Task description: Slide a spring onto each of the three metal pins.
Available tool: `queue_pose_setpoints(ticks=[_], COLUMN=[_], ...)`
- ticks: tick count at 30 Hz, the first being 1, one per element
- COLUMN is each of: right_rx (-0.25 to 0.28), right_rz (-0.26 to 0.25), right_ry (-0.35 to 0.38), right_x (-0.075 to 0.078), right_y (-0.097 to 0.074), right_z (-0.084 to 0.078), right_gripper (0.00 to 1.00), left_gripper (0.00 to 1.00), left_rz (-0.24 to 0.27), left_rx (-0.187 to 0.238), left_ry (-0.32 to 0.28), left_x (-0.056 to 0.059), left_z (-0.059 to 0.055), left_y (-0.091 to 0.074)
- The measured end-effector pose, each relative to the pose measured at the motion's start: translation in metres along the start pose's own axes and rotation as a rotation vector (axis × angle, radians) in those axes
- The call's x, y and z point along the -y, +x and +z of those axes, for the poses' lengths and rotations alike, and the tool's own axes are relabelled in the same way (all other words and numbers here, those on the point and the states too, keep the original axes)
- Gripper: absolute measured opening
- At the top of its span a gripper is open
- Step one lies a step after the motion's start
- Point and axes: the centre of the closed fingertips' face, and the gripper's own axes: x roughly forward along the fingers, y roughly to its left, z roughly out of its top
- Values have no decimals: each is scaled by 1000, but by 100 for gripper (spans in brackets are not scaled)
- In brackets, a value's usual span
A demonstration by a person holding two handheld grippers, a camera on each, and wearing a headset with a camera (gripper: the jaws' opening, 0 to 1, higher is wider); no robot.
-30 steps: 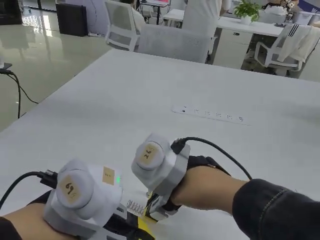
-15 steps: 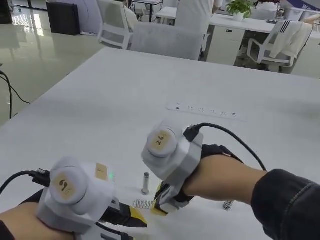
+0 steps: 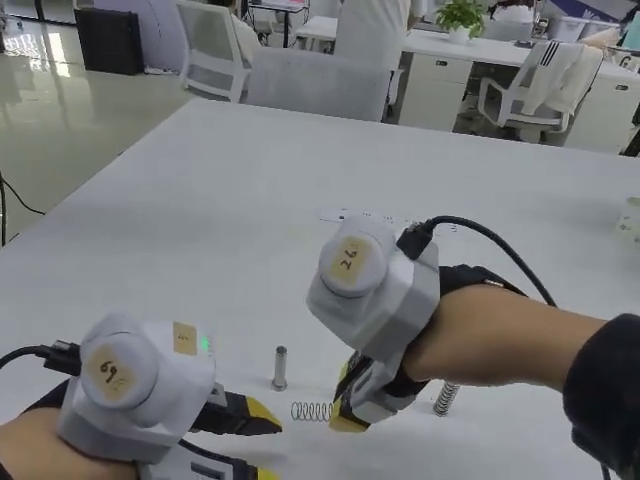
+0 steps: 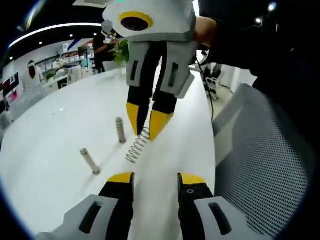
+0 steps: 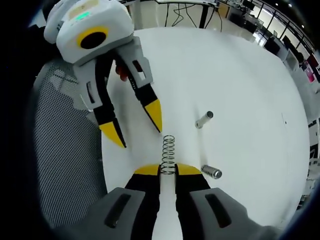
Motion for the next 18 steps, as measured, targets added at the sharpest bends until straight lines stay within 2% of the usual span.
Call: queue_pose_setpoints(ticks=[4, 10, 13, 18], right_rx=[-24, -24, -27, -25], right_rz=[31, 69, 72, 72], right_ry=[-27, -64, -79, -92], right_x=[-13, -28, -30, -30], right_y=[-5, -8, -9, -11], right_z=[-1, 10, 13, 16], right_gripper=[8, 8, 8, 8], left_gripper=[28, 25, 19, 9], left_rz=[11, 8, 0, 1], left_rx=[9, 42, 57, 55], left_ry=[17, 64, 102, 149], left_x=[-1, 1, 4, 4], left_z=[3, 12, 16, 16], left_y=[0, -1, -2, -2])
